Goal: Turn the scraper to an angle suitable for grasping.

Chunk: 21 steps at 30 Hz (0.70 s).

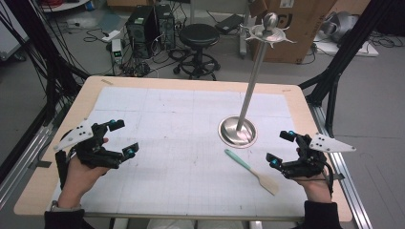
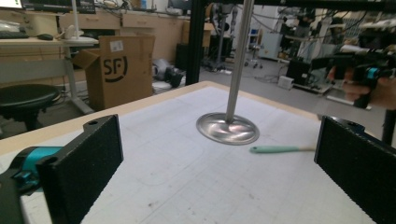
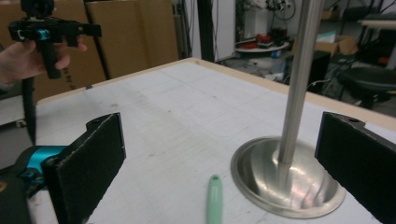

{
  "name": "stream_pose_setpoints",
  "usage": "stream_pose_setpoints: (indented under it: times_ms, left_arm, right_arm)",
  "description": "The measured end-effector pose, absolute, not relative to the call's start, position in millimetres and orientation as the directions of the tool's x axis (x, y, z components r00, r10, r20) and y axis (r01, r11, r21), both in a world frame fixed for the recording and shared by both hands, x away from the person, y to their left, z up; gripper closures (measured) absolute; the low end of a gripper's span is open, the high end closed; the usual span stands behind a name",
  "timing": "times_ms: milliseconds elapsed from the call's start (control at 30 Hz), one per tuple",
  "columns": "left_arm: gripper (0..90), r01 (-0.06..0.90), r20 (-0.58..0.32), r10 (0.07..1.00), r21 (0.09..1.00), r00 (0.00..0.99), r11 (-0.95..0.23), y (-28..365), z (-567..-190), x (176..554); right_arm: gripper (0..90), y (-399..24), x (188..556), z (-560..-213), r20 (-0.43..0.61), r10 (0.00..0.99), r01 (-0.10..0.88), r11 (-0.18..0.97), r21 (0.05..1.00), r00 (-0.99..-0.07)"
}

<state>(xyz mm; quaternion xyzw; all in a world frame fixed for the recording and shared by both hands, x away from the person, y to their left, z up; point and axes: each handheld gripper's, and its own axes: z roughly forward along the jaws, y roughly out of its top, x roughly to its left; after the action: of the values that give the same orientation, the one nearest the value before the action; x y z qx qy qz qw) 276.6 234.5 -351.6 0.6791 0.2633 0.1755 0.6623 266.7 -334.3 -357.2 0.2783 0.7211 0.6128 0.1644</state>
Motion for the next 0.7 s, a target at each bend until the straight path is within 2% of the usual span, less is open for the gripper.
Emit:
stream_pose_setpoints:
  times_ms: [233, 300, 367, 467, 700]
  left_arm:
    - [1.7, 0.128, -0.103, 0.596, 0.992, 0.796, 0.0, 233, -352, 277]
    - [1.7, 0.131, -0.107, 0.597, 0.991, 0.795, 0.003, 233, -352, 276]
    - [1.7, 0.136, -0.113, 0.589, 0.991, 0.8, 0.005, 232, -352, 277]
    - [1.7, 0.136, -0.118, 0.583, 0.991, 0.804, 0.014, 230, -352, 276]
    - [1.7, 0.144, -0.115, 0.586, 0.99, 0.802, -0.003, 228, -354, 278]
  right_arm:
    - [1.9, -332, 271, -364, 0.102, 0.612, 0.239, 0.146, 0.96, -0.784]
    - [15.4, -331, 273, -365, 0.114, 0.595, 0.263, 0.168, 0.95, -0.795]
    - [24.2, -331, 275, -368, 0.151, 0.562, 0.291, 0.169, 0.942, -0.813]
    - [42.4, -330, 279, -374, 0.177, 0.553, 0.329, 0.187, 0.926, -0.814]
    - [80.0, -322, 285, -388, 0.121, 0.579, 0.341, 0.29, 0.894, -0.807]
